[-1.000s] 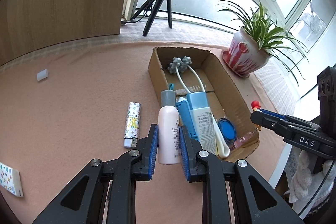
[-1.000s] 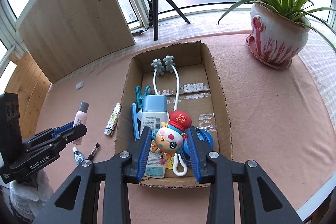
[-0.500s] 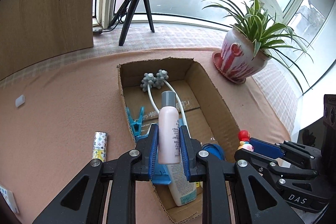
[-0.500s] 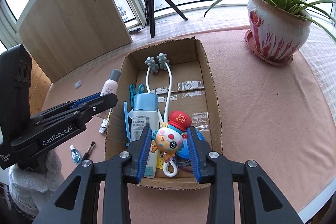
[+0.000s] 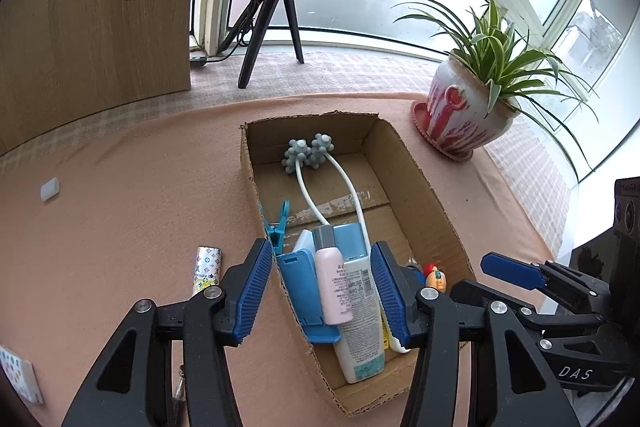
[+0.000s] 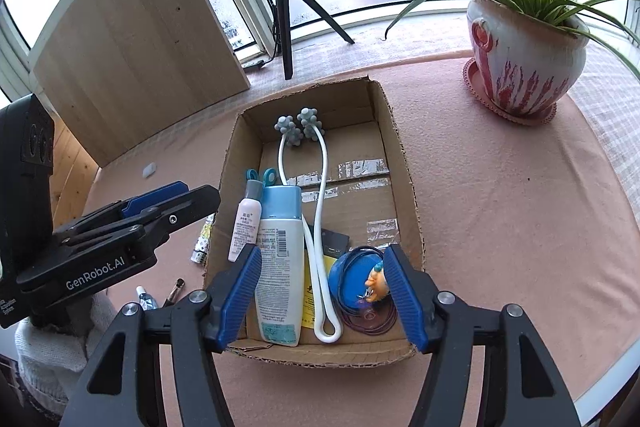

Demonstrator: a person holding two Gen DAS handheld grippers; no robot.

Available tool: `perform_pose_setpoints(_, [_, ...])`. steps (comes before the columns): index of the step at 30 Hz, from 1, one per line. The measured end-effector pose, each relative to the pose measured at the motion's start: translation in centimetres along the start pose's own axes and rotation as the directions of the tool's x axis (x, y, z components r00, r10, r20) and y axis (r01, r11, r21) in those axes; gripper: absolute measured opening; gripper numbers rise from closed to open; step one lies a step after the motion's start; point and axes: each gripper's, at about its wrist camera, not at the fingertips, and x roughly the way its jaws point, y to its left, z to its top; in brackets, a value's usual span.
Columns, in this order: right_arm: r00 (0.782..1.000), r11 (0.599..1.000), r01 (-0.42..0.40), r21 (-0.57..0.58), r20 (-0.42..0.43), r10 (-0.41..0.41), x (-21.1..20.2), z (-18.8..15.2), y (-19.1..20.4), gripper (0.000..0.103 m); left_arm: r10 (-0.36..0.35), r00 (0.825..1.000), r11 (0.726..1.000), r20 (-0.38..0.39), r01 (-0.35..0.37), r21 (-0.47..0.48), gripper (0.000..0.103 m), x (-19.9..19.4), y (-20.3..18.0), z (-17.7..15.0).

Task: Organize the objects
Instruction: 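Open the left tool over the box while the right tool drops the keychain in, then move the left tool to the blue eye-drop bottle while the right tool approaches the patterned lighter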

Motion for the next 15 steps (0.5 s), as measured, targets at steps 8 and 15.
perform_pose_setpoints(8, [1.0, 1.0, -0.027, 0.002, -0.005, 0.027, 0.2, -0.6, 1.3, 0.06, 0.043, 0.999, 0.998, -0.007, -0.043, -0.052, 0.055, -2.2, 4.4, -1.9])
perform_pose_setpoints(15, [0.999, 0.999, -0.047, -0.003, -0.006, 0.047, 0.3, -1.0, 3.0, 0.06, 0.102, 0.995, 0.988, -0.008, -0.102, -0.118, 0.055, -4.5, 9.4, -3.8])
